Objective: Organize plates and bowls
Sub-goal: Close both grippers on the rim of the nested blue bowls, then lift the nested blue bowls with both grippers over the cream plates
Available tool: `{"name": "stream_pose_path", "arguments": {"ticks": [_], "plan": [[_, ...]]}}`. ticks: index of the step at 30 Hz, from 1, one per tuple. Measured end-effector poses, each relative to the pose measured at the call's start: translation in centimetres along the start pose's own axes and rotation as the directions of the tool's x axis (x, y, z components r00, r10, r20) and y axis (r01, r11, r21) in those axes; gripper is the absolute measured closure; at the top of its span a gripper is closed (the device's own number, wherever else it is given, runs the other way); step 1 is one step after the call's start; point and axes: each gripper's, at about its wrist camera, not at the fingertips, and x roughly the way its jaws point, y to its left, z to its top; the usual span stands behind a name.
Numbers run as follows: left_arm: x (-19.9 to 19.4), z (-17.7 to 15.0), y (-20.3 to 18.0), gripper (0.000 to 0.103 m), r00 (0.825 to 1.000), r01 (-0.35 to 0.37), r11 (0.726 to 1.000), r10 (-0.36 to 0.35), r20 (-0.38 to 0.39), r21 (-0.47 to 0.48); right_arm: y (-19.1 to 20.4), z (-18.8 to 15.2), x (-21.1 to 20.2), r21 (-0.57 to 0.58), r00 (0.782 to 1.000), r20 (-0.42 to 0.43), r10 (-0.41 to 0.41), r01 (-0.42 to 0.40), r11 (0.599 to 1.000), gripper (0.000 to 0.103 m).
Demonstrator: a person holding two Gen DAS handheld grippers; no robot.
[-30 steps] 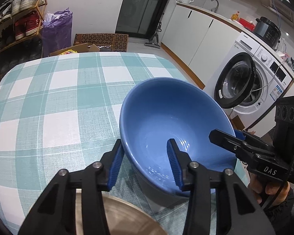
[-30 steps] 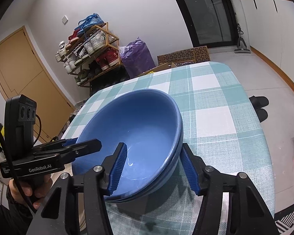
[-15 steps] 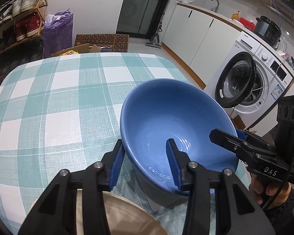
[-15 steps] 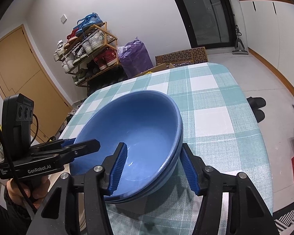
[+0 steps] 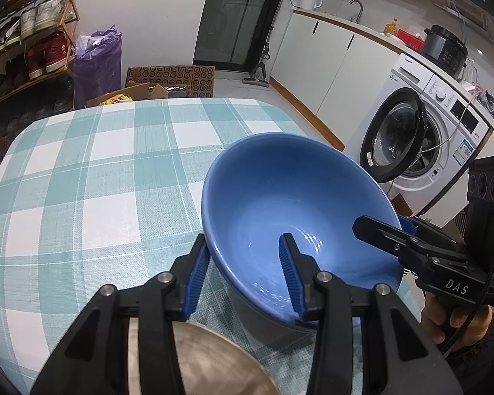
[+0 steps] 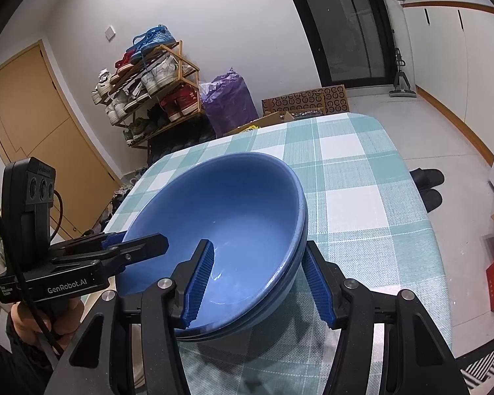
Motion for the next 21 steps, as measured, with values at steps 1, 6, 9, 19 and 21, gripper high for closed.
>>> {"name": "stream_pose_path", "arguments": {"ticks": [1,6,9,19,21], "plan": [[-0.1,0.0,0.0,0.061,1.000,-0.001,1.000,0.001,0.003,0.001,0.0,0.0,-0.1,0.000,1.000,0.002,0.000,0.000,1.000,0.046],[-1.0,-0.1,-0.2,0.061,1.000,-0.005,1.000,0.005,0.018,0.006,0.2,0.0,-0.9,-0.009,1.000,0.010,0.004,-0.004,1.000,0.046],[-1.6,-0.2,-0.3,0.061,1.000,-0.008,1.000,0.008,0.025,0.008,0.5,0.1,-1.3,-0.017,1.000,0.016,0.006,-0.006,1.000,0.046],[-4.2,-0.7,-0.1,0.061,0.998,-0.023,1.000,0.023,0.065,0.004,2.1,-0.1,-2.9,-0.045,0.999,0.041,0.022,-0.020,0.999,0.046],[-5.0,-0.9,0.1,0.061,0.997,-0.028,1.000,0.028,0.074,0.001,2.6,-0.1,-3.3,-0.055,0.999,0.045,0.026,-0.023,0.998,0.046]]}}
